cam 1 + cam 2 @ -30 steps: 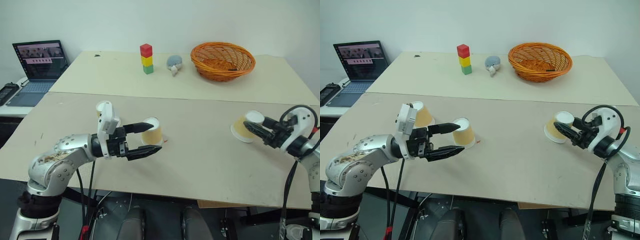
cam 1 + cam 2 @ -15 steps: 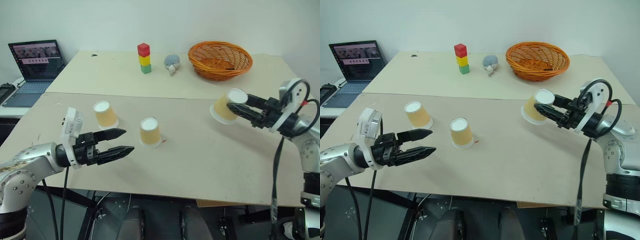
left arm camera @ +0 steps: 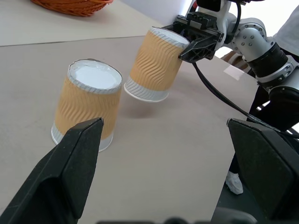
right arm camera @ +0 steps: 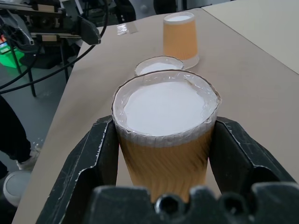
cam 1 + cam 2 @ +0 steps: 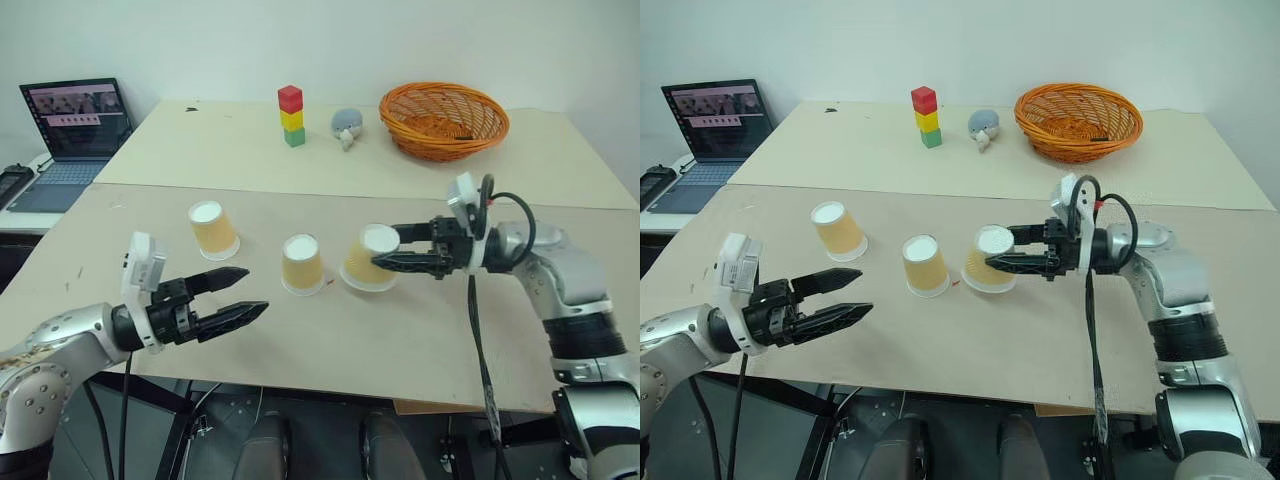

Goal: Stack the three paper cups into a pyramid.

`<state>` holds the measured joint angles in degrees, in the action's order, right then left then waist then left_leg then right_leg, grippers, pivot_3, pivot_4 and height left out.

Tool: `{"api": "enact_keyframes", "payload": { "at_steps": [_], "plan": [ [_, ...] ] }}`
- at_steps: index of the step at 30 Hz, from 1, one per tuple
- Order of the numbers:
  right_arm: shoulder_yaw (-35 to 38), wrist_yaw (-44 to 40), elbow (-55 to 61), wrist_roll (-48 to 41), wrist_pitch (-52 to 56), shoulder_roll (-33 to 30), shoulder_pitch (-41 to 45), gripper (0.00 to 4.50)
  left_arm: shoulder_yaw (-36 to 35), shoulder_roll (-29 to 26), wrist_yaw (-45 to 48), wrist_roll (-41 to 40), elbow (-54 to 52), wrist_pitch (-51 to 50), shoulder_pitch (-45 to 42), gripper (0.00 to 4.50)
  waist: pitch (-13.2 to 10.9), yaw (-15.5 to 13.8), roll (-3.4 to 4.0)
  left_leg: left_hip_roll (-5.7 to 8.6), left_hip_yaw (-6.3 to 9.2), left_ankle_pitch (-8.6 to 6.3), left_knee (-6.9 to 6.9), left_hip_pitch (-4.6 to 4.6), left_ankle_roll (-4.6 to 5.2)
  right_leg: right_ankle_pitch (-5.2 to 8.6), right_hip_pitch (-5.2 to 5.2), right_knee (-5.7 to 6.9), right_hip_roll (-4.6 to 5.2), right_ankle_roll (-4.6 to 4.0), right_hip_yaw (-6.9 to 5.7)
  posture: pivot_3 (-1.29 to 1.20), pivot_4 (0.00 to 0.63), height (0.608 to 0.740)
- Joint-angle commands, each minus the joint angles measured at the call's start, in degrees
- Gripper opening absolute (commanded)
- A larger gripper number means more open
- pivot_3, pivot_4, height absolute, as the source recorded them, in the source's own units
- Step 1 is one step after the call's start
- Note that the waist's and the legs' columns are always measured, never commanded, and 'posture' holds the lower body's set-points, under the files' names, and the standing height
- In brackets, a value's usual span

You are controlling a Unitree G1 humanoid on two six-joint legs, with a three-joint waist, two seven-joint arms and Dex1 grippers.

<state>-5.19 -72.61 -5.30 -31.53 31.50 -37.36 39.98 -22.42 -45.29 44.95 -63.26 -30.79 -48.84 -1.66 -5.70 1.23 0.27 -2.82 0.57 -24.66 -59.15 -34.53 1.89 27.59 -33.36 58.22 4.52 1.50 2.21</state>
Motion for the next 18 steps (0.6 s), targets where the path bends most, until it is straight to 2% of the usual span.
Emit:
{"api": "enact_keyframes", "payload": {
  "at_steps": [1, 18],
  "plan": [
    [-0.12, -1.07, -1.75, 1.18, -2.04, 1.31, 2.42, 2.57, -1.03, 0.08, -0.86, -1.4, -1.95, 1.11, -0.23, 4.5, 0.0, 0.01, 0.0, 0.0, 0.01, 0.0, 0.0, 0.0, 0.0, 0.0, 0.0, 0.01, 0.0, 0.0, -0.01, 0.0, 0.15, 0.638],
    [-0.94, -3.15, -8.03, 5.7, -5.84, 6.24, 3.54, 2.57, 0.06, 1.05, -2.67, -3.11, -1.39, 1.37, -1.54, 4.5, -0.01, 0.58, 0.01, 0.01, 0.01, 0.0, 0.0, -0.01, -0.01, 0.0, -0.05, 0.1, 0.0, 0.0, 0.0, 0.0, 0.15, 0.638]
  ]
}}
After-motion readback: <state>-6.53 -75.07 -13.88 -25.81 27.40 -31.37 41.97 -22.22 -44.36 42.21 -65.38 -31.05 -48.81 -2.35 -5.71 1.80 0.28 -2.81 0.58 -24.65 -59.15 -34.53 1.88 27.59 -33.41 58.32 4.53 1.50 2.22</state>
